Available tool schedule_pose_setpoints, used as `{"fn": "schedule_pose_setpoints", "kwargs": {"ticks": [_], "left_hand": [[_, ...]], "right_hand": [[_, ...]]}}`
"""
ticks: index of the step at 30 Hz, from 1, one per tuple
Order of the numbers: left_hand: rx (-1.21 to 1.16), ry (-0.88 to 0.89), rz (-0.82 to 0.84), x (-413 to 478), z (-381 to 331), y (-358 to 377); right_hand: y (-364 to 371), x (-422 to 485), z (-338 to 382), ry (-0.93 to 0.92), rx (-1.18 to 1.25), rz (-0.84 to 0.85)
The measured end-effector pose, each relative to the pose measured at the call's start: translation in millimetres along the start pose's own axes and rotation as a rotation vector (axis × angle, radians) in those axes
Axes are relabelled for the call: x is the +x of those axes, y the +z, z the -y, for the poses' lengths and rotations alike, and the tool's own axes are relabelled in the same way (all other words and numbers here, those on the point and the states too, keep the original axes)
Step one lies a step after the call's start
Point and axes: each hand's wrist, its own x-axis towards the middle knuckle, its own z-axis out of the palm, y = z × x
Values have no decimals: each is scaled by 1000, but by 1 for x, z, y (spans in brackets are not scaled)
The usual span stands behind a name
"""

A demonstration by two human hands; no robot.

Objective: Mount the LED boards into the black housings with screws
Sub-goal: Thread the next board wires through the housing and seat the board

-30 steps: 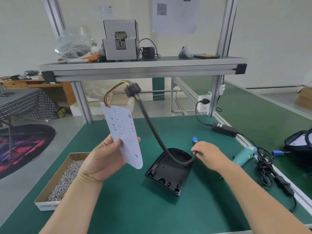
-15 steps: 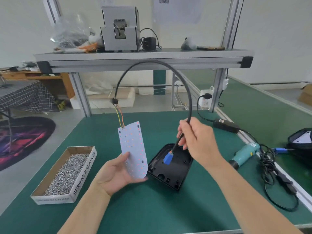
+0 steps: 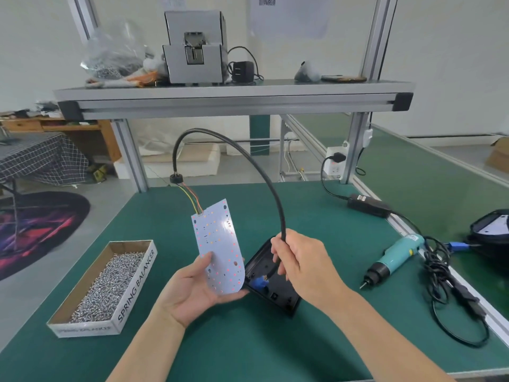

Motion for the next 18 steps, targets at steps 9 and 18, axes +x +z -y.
{"fn": "schedule_pose_setpoints", "kwargs": {"ticks": [9,18], "left_hand": [[-6,54,5,-1,-1,8],[-7,78,-27,-2,-3,18]], "right_hand": [[-15,0,12,-94,-123,17],[-12,-1,13,-70,-118,38]]}}
